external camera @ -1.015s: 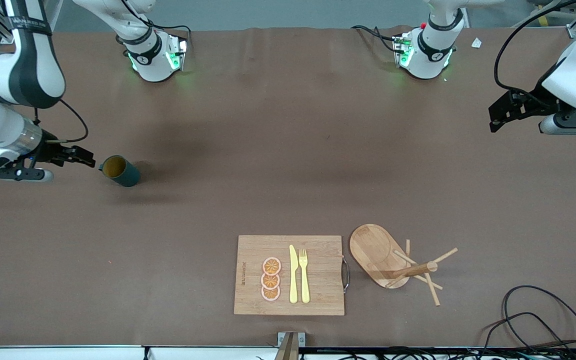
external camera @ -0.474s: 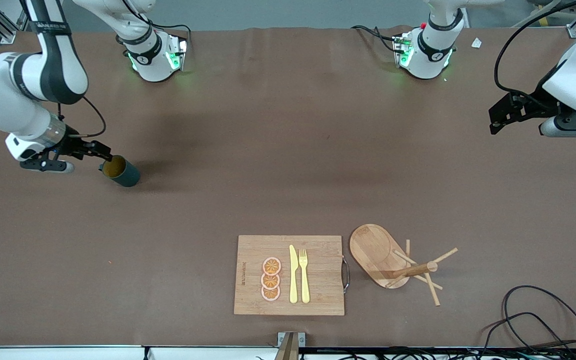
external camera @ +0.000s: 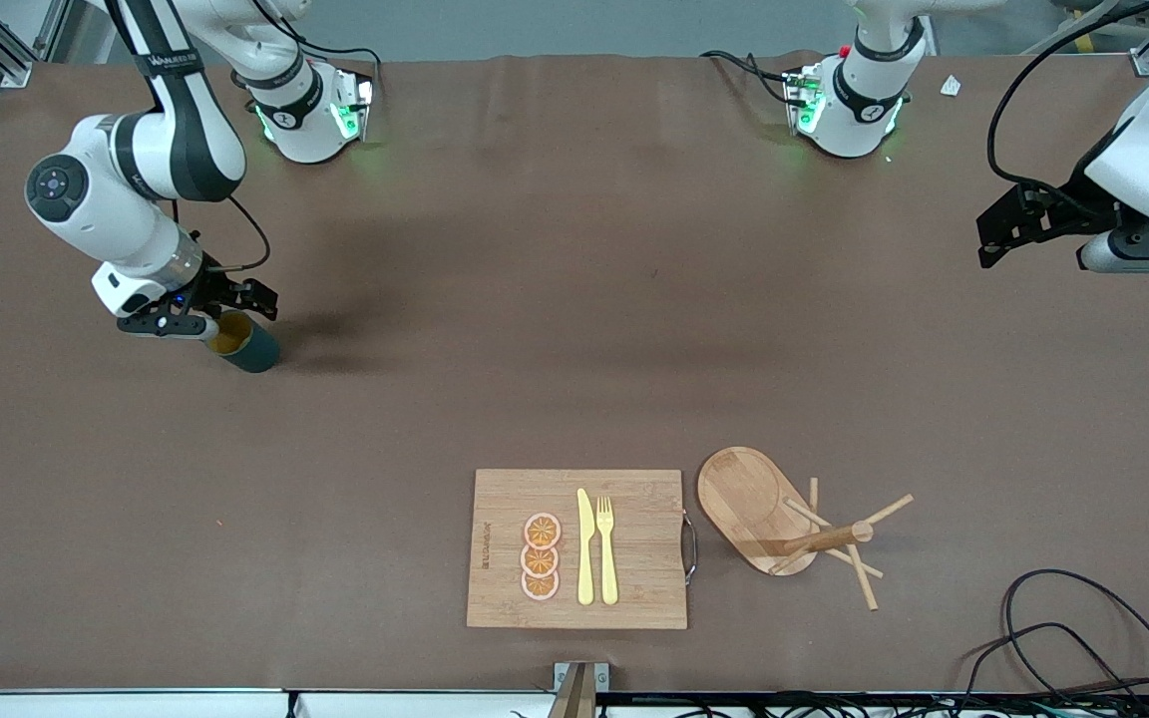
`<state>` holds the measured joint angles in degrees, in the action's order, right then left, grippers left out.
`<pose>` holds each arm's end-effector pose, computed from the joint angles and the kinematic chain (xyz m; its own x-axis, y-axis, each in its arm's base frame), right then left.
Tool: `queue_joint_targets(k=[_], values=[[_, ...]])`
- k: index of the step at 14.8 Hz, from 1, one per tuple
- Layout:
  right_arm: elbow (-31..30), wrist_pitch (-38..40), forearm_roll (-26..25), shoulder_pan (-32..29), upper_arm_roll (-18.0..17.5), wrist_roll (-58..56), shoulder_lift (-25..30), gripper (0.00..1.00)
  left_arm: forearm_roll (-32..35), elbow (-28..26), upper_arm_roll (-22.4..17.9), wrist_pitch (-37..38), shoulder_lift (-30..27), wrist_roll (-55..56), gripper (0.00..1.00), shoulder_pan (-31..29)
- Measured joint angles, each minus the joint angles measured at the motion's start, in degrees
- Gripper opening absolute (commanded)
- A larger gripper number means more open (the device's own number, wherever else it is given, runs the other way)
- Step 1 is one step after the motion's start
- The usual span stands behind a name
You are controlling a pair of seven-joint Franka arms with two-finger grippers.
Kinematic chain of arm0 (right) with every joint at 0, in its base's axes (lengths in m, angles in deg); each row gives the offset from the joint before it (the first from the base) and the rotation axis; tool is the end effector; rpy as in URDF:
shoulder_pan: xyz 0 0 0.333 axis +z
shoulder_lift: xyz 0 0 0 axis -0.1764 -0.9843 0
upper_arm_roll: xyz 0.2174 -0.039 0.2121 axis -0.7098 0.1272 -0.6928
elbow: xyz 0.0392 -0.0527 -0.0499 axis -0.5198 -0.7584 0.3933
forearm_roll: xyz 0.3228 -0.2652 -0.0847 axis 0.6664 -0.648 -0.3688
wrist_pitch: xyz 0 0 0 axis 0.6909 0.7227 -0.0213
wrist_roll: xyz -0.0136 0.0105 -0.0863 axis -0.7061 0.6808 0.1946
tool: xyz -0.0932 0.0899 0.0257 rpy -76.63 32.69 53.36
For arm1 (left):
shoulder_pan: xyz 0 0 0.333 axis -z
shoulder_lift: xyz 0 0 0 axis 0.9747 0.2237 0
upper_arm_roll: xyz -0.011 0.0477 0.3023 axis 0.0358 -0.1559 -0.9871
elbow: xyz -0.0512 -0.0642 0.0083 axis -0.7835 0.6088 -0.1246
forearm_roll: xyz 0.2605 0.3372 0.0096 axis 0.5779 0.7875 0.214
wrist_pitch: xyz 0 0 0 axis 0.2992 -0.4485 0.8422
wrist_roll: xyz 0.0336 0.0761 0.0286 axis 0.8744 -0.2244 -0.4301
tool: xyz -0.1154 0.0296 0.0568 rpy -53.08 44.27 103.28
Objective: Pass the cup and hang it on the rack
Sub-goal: 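Reach the right gripper down to the teal mug, then close the right gripper on the teal mug rim and lift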
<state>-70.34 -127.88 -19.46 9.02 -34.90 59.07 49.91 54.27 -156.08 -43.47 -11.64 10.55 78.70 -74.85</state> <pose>0.4845 0.0074 0.2485 0.9978 -0.0647 -0.0166 -0.0654 -0.9968 -0.0462 0.5857 -0.0963 0.6227 0.9978 -0.0497 0.0434 -0.0485 -0.9985 -0.0273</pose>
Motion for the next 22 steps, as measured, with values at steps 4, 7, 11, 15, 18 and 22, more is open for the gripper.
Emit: queue_joint_targets(k=[4, 7, 11, 15, 18, 22], values=[[-0.4, -2.84, 0.0, 0.07, 0.02, 0.0, -0.76, 1.0, 0.0, 0.18, -0.08, 0.0, 0.0, 0.0, 1.0, -0.21], [-0.56, -4.05, 0.0, 0.07, 0.04, 0.0, -1.94, 1.0, 0.0, 0.24, -0.07, 0.0, 0.0, 0.0, 1.0, -0.21], [-0.7, -5.28, 0.0, 0.07, 0.04, 0.0, -4.54, 1.0, 0.0, 0.33, -0.08, 0.01, -0.01, 0.0, 1.0, -0.23], [-0.7, -6.07, 0.0, 0.07, 0.06, 0.0, -6.37, 1.0, 0.0, 0.34, -0.11, 0.02, -0.01, 0.0, 1.0, -0.29], [-0.7, -7.05, 0.0, 0.07, 0.08, 0.0, -7.58, 0.82, 0.0, 0.35, -0.17, 0.02, -0.01, 0.0, 1.0, -0.29], [-0.7, -8.26, 0.0, 0.07, 0.09, 0.0, -9.05, 0.37, 0.0, 0.35, -0.18, 0.02, -0.01, 0.0, 1.0, -0.29]])
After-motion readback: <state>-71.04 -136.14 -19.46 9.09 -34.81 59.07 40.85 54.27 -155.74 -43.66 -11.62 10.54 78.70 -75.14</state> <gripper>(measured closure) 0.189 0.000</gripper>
